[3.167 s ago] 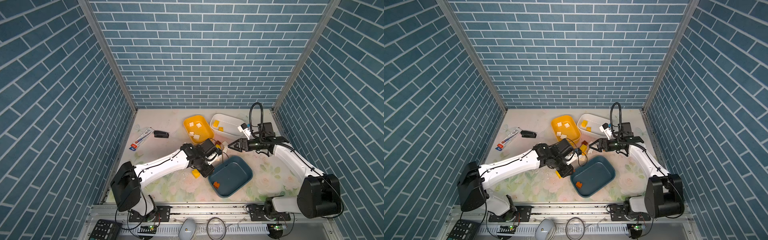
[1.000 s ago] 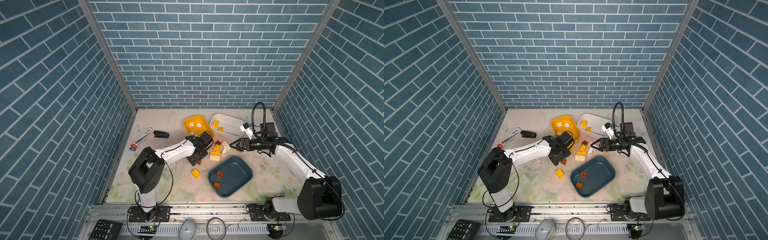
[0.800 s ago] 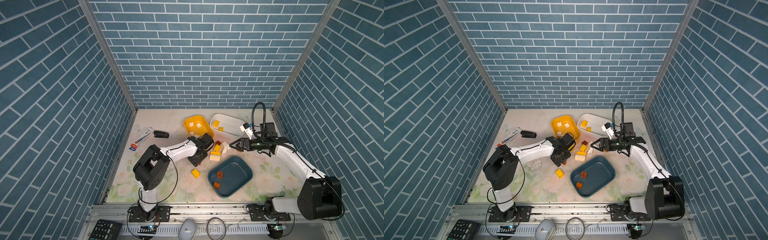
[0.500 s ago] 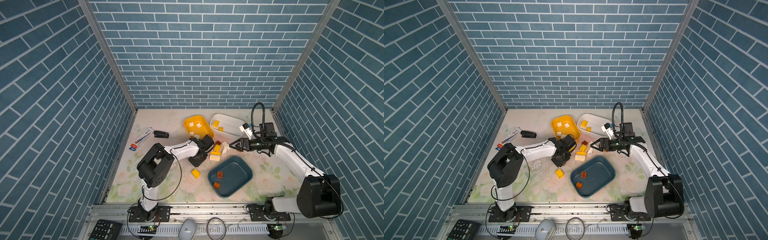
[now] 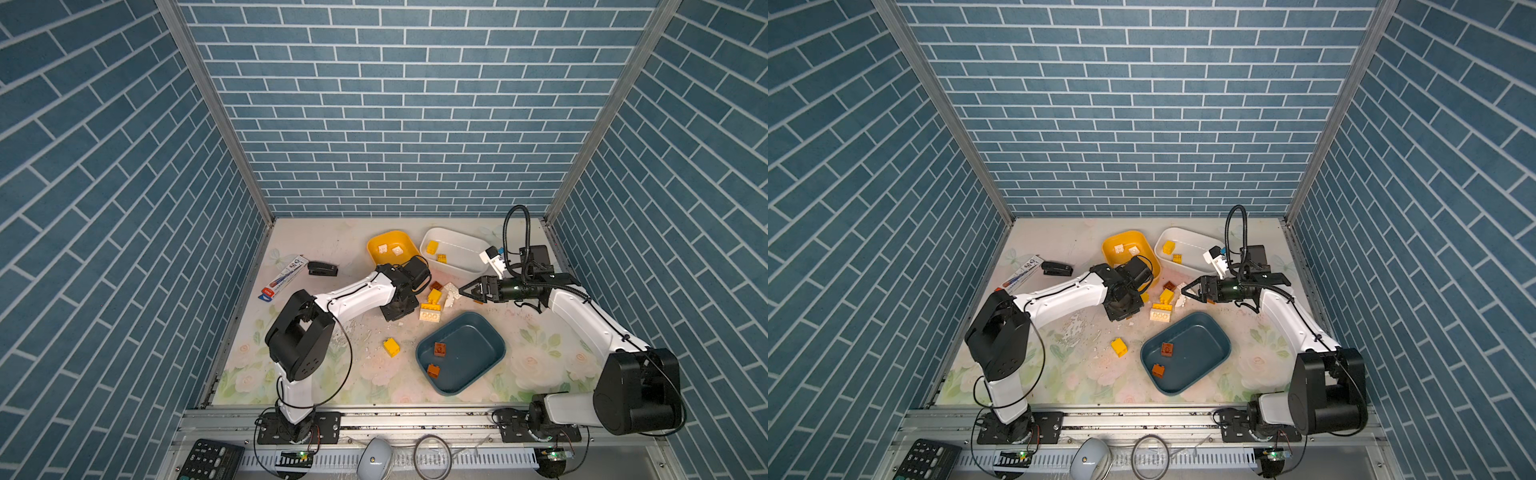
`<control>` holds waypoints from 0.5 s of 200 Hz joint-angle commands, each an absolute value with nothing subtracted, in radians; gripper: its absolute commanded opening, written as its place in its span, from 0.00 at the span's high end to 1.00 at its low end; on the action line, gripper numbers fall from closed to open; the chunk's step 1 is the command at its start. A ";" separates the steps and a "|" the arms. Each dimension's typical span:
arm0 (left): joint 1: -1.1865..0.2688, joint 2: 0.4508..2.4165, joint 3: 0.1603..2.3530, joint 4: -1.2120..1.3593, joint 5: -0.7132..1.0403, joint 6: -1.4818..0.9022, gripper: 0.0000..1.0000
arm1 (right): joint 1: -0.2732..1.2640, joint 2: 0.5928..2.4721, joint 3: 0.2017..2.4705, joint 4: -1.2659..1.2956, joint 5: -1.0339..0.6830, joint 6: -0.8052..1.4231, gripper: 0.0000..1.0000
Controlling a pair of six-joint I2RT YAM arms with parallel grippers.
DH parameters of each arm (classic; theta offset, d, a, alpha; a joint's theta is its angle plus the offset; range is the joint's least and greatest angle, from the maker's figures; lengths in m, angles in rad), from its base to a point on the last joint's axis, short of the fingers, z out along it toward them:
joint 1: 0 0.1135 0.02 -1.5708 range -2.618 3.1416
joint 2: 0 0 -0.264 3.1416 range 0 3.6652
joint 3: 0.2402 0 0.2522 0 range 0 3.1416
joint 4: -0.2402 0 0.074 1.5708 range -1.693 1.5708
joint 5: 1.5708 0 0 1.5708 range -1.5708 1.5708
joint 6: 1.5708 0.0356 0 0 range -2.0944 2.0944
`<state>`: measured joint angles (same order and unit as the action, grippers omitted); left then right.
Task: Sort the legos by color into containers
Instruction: 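Carry the brown brick with the left gripper and drop it into the teal tub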
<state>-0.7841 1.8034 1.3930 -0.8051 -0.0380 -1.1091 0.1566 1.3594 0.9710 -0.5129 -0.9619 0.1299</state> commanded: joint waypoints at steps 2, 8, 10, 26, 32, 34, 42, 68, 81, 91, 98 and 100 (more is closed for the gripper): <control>-0.807 1.714 1.390 -0.869 0.024 -0.798 0.93 | 0.150 1.353 0.978 -0.535 -0.976 0.080 0.02; -0.820 1.703 1.391 -0.875 0.037 -0.768 0.93 | 0.149 1.353 0.978 -0.534 -0.976 0.078 0.01; -0.825 1.703 1.393 -0.878 0.040 -0.756 0.93 | 0.149 1.353 0.980 -0.534 -0.975 0.078 0.01; -0.883 1.686 1.403 -0.894 0.065 -0.708 0.93 | 0.149 1.356 0.988 -0.543 -0.973 0.074 0.02; -0.910 1.685 1.410 -0.900 0.068 -0.699 0.93 | 0.149 1.357 0.995 -0.550 -0.971 0.069 0.01; -0.919 1.685 1.414 -0.901 0.070 -0.696 0.93 | 0.149 1.358 0.998 -0.553 -0.971 0.067 0.02; -0.955 1.688 1.424 -0.908 0.074 -0.682 0.93 | 0.149 1.359 1.008 -0.565 -0.970 0.063 0.01; -1.032 1.705 1.447 -0.921 0.056 -0.672 0.93 | 0.149 1.358 1.026 -0.587 -0.957 0.049 0.02; -1.052 1.713 1.446 -0.907 0.058 -0.665 0.93 | 0.150 1.358 1.031 -0.586 -0.957 0.055 0.02; -1.076 1.723 1.443 -0.891 0.064 -0.648 0.92 | 0.149 1.358 1.033 -0.586 -0.959 0.058 0.01; -1.092 1.735 1.440 -0.882 0.075 -0.634 0.92 | 0.149 1.355 1.033 -0.588 -0.958 0.058 0.01; -1.095 1.739 1.438 -0.881 0.076 -0.632 0.92 | 0.149 1.355 1.032 -0.589 -0.957 0.058 0.01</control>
<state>-1.0603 1.6985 1.4292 -0.8768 0.0669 -0.6964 0.1520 1.3594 1.0058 -0.5606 -0.9577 0.1036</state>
